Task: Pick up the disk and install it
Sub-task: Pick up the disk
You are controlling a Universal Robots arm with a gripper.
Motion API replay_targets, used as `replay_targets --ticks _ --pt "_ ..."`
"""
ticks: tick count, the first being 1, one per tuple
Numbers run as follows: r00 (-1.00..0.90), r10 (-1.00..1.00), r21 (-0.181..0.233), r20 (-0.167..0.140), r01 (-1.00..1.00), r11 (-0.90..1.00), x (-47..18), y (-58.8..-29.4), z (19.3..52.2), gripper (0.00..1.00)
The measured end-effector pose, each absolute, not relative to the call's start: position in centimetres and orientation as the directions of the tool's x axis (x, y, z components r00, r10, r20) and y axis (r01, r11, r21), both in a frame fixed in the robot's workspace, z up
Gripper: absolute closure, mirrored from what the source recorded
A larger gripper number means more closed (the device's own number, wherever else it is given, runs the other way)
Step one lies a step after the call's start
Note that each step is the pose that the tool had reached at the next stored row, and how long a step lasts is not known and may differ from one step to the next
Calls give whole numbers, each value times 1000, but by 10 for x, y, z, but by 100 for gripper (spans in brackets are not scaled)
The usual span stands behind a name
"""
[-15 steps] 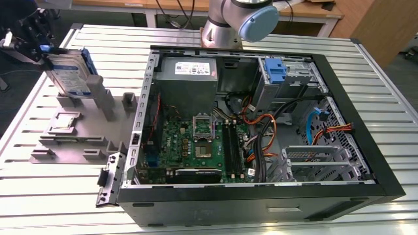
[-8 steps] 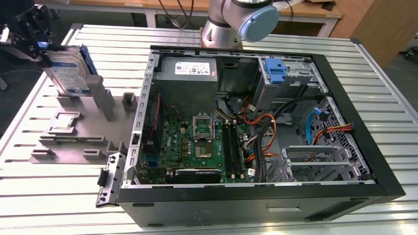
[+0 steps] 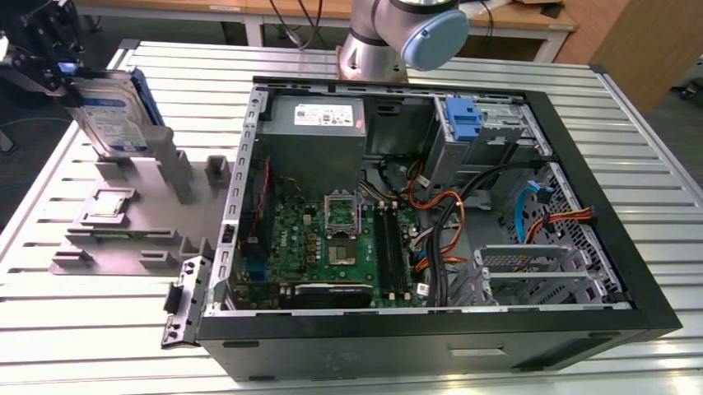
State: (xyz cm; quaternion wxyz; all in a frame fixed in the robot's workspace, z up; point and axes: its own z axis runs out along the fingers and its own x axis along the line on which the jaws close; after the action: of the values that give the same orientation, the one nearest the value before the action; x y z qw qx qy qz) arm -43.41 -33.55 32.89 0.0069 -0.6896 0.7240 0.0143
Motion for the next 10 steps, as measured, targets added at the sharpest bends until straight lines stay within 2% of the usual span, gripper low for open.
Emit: replay_targets --ticks 10 --pt "-49 -998 11 -27 -999 49 -434 -336 343 63"
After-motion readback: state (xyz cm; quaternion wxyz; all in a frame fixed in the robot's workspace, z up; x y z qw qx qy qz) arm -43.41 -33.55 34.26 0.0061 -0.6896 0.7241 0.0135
